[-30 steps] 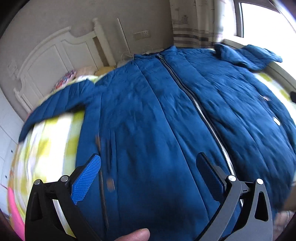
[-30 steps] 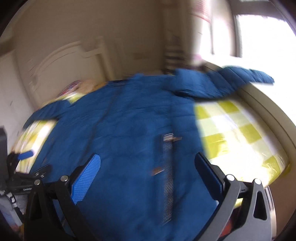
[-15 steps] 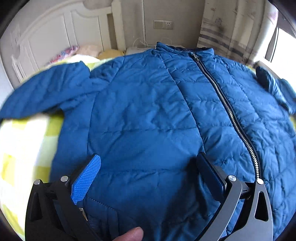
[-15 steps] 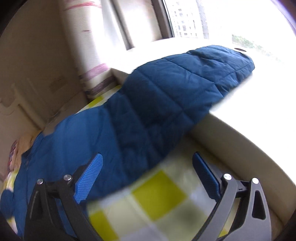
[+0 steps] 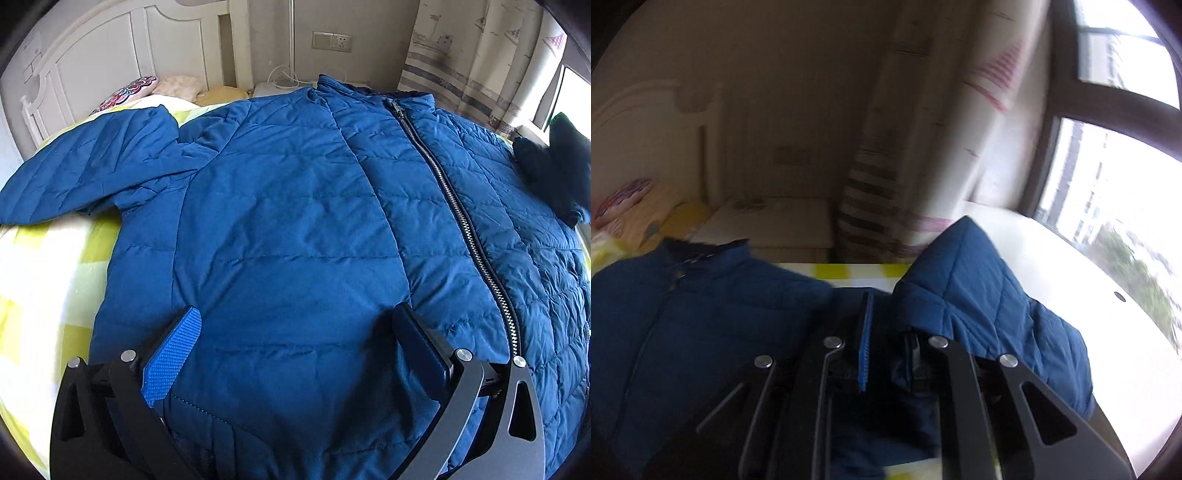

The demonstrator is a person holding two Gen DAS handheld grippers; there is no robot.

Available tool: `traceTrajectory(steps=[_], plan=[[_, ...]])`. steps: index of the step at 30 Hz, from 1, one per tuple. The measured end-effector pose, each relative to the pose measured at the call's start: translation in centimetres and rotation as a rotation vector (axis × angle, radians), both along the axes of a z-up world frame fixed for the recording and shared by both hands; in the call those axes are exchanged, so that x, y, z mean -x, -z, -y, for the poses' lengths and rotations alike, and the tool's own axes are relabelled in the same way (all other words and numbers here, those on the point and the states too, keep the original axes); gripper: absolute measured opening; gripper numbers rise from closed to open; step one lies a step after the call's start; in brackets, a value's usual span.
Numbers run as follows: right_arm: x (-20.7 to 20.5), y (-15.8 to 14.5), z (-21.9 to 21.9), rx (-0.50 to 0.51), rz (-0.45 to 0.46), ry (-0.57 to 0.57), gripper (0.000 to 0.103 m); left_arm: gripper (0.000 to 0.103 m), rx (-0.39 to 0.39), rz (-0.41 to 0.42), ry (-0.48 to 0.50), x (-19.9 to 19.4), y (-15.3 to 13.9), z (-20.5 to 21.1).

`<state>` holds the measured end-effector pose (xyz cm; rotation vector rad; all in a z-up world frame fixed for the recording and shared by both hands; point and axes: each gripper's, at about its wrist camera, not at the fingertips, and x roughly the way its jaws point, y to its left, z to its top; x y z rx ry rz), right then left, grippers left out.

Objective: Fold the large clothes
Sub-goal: 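Grasp the blue jacket sleeve cuff with the right tool and lift it, then fold the held sleeve across the jacket body with the right tool, release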

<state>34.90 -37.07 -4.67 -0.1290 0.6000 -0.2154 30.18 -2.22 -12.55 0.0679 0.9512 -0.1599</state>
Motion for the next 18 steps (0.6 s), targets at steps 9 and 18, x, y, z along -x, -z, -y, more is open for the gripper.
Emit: traceTrajectory(steps=[9,18], plan=[[0.3,7.4,-9.2,-0.046,-0.356,-0.307,0.078,0.099,0.009,0.004,0.0,0.0,0.0,-0.2],[9.0,4.1,12.1,-0.899,-0.084,0.003,0.088,0.099,0.0,0.019,-0.003,0.3,-0.1,0.0]])
